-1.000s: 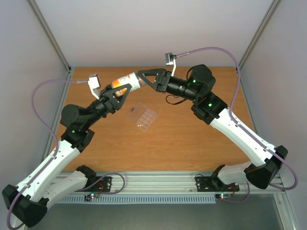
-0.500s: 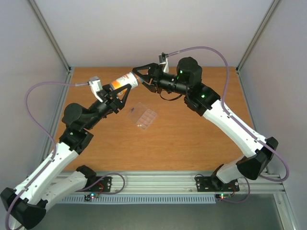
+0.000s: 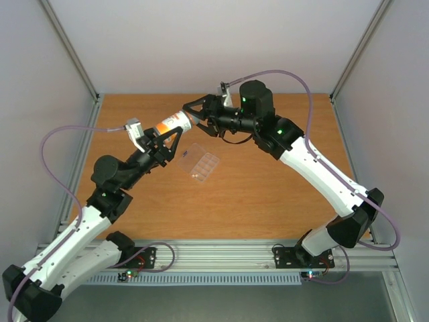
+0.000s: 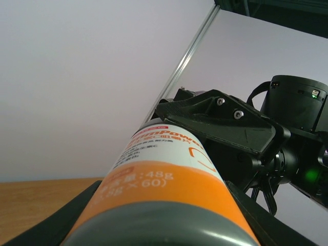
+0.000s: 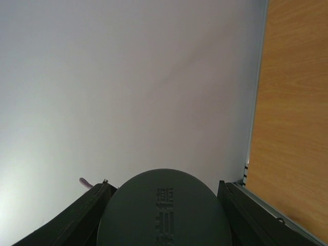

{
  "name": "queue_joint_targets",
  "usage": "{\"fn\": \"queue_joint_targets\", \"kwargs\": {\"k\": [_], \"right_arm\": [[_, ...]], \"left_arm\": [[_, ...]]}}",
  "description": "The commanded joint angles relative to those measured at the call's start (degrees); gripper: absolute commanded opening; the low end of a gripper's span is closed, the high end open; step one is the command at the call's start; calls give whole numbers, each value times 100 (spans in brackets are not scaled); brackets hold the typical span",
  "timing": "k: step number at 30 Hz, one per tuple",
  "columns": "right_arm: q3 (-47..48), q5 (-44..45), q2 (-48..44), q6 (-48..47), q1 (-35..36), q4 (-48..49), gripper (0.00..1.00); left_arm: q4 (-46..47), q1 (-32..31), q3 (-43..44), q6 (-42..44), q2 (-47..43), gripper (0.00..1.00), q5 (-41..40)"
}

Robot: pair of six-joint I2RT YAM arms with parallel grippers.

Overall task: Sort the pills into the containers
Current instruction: Screw the lid of the pill bottle onto the pill bottle.

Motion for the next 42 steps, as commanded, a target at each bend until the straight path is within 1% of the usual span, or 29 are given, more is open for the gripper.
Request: {"fn": "queue_joint_targets", "kwargs": {"k": [1, 3, 4, 10, 16, 19, 21, 27, 36, 38, 42], "right_arm": [[-23, -608, -90, 14, 520, -299, 35], [-88, -485, -181, -71, 525, -315, 45], [-131, -453, -233, -98, 525, -296, 48], [-258, -130, -538, -267, 520, -237, 59], [-416, -72, -694, -343, 521, -89, 71], [-473, 34, -787, -403, 523, -88, 72], [-481, 74, -827, -446, 516, -102, 74], [-516, 104, -878, -687, 515, -252, 75], [-854, 127, -1104, -1018, 516, -274, 77], [-880, 145, -1145, -1157, 511, -349, 80], [-1048, 91, -1250, -1391, 518, -463, 82]], "left_arm": [[375, -220, -246, -228, 47, 0, 322], [517, -217, -316, -467, 15, 0, 277], [584, -216, -355, -559, 10, 0, 277], [976, -163, -603, -1239, -96, 0, 210], [1174, -121, -783, -1615, -184, 0, 213], [1175, -119, -822, -1727, -231, 0, 211], [1193, -115, -880, -1788, -313, 0, 162], [1191, -86, -953, -1969, -436, 0, 116], [1167, 39, -930, -2224, -399, 0, 140], [1239, 111, -967, -2380, -369, 0, 154], [1552, 338, -1071, -2861, -269, 0, 270]]}}
